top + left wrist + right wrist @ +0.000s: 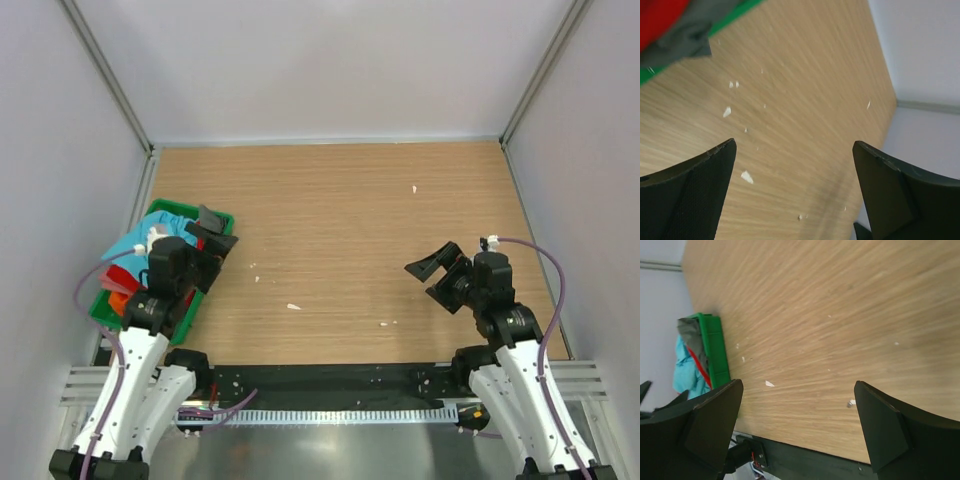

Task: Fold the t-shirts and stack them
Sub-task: Grab the tshirt from the pile

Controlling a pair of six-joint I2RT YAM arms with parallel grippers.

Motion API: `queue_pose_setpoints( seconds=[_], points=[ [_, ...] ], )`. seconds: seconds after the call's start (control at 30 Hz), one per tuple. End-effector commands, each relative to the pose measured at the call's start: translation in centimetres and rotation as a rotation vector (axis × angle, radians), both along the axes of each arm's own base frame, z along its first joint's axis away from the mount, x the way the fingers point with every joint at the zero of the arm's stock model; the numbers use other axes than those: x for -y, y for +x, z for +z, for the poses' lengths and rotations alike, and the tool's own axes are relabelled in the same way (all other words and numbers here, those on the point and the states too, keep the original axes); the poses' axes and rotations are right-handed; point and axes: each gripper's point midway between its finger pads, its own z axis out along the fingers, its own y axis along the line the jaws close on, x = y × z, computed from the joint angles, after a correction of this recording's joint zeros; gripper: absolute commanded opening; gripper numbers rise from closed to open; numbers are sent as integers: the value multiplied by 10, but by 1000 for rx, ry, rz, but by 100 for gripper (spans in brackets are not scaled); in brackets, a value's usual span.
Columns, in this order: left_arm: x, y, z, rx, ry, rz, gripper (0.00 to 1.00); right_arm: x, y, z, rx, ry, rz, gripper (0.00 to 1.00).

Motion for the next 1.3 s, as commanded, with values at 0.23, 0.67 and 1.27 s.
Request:
queue_pose_setpoints(
  seconds=[0.23, 0.67, 1.27],
  points=[
    [-142, 24, 47, -248, 657, 419, 100, 3, 3, 25, -49, -121, 89, 94],
    [-188, 83, -6, -595, 770, 270, 43, 4, 20, 53, 28, -269, 141, 87],
    [-199, 102, -62, -760, 772, 230, 22, 18, 29, 58, 42, -421, 125, 89]
  ],
)
